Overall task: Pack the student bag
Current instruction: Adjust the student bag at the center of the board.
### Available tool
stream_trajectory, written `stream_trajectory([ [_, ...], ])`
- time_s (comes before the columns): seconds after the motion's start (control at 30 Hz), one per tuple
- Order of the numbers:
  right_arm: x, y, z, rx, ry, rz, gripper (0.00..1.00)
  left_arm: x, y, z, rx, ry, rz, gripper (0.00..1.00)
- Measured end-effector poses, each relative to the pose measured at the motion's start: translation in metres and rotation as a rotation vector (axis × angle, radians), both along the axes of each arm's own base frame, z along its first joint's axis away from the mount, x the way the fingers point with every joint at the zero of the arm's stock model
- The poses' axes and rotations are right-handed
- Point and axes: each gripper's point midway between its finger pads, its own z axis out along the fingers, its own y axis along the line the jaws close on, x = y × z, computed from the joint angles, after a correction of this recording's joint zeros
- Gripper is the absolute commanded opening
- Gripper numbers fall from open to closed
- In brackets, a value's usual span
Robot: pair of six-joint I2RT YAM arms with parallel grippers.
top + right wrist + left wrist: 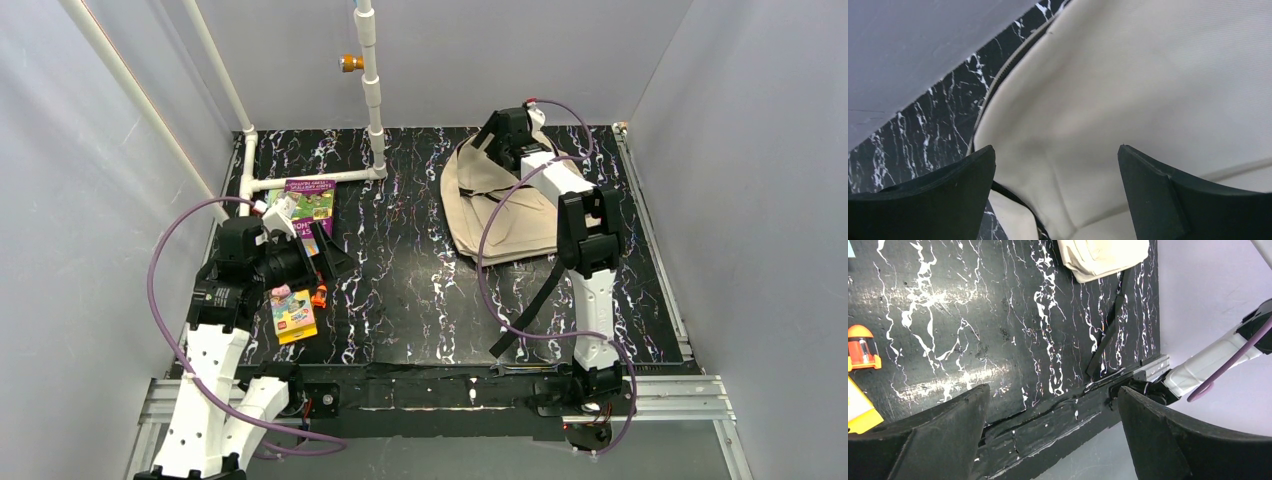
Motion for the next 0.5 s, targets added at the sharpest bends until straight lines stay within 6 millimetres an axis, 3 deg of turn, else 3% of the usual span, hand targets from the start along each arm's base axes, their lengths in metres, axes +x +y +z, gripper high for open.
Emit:
stream_trajectory([
  [0.2,0.02,0.01,0.011,0.018,-0.088,-0.031,1.0,-0.008,-0.002,-0.007,-0.008,0.034,-0.021,0.99],
  [0.37,0.049,0.018,0.017,-0.035,-0.154,-0.078,1.0,-0.013,-0.002,-0.011,-0.001,0.055,-0.03,0.99],
  [0.43,0.057,0.018,0.012,-0.086,-0.16,-0.099,0.88,-0.015,-0.002,-0.012,0.0,0.064,-0.031,0.99],
  [0.5,0.062,0.022,0.001,-0.145,-0.152,-0.104,0.61,-0.017,-0.001,-0.014,0.005,0.075,-0.034,0.99],
])
